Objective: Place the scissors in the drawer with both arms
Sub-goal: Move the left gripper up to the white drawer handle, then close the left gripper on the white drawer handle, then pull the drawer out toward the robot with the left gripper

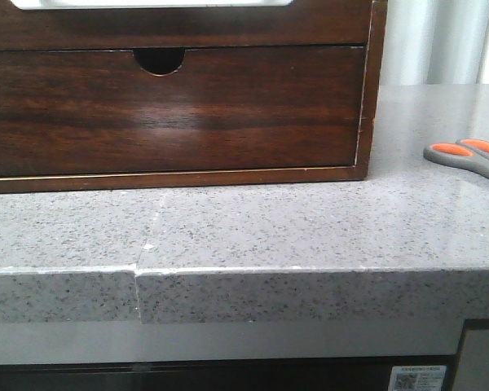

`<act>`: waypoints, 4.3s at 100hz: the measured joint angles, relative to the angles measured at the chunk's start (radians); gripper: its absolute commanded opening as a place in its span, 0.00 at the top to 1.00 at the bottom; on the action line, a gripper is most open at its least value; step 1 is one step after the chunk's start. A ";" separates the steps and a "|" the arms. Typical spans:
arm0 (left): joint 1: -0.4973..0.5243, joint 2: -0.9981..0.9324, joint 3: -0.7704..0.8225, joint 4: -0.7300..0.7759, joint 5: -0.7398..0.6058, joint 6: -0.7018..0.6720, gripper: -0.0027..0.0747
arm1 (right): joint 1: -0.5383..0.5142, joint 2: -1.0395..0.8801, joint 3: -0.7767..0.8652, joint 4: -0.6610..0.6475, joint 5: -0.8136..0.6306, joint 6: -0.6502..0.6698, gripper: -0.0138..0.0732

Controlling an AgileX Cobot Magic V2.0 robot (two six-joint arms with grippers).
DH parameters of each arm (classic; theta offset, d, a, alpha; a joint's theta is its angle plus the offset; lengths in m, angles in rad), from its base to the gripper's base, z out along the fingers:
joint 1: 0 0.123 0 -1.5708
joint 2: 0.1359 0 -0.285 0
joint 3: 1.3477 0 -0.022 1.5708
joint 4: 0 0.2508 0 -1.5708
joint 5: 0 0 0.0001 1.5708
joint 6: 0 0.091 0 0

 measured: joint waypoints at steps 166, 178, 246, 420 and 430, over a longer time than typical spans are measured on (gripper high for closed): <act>-0.516 0.701 -0.301 1.141 -0.257 0.026 0.51 | 0.000 0.109 -0.002 0.002 -0.025 0.000 0.91; -0.535 0.763 -0.350 1.179 -0.245 0.026 0.51 | 0.000 0.109 -0.002 0.002 -0.025 0.000 0.91; -0.537 0.878 -0.445 1.349 -0.165 0.029 0.99 | 0.000 0.109 -0.002 0.002 -0.025 0.000 0.91; -0.537 0.581 -0.242 1.387 -0.401 0.026 0.99 | 0.000 0.109 -0.002 0.002 -0.025 0.000 0.91; -0.537 0.553 -0.223 1.389 -0.425 0.025 0.99 | 0.000 0.109 -0.002 0.002 -0.025 0.000 0.91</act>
